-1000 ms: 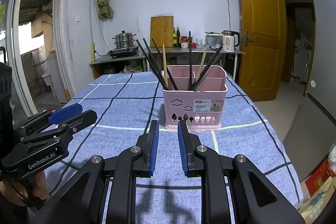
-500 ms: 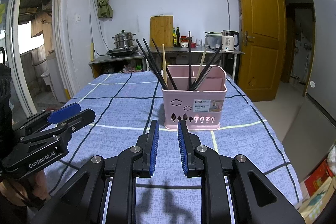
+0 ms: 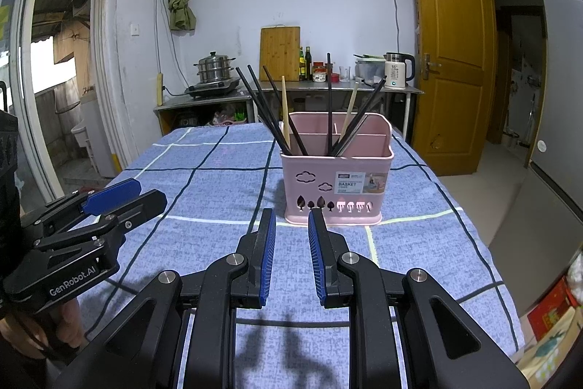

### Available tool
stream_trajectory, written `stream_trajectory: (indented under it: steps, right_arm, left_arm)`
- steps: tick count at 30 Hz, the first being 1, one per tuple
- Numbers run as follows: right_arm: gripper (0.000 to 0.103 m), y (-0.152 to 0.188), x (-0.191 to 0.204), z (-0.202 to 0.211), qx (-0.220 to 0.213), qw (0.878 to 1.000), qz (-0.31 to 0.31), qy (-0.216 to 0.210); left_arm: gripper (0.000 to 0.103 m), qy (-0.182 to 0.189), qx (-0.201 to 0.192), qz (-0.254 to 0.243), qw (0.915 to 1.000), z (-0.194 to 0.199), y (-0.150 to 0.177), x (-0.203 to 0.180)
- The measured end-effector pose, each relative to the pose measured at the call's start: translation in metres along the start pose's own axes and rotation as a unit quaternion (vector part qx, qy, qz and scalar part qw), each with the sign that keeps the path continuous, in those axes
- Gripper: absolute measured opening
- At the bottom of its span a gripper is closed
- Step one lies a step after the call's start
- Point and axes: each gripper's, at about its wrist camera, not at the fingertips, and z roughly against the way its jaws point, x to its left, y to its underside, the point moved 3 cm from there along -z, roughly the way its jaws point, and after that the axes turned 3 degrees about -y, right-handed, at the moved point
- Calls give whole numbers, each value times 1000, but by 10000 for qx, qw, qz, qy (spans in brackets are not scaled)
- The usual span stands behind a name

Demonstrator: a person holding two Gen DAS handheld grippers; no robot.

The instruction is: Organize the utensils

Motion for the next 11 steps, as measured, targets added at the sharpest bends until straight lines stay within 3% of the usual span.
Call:
stream_trajectory:
  steps: [11]
  right_arm:
    - [19,-1,2,-1,8,10000,10,23]
  left_arm:
    - [46,3,-80,-95,9999,2,0,-6]
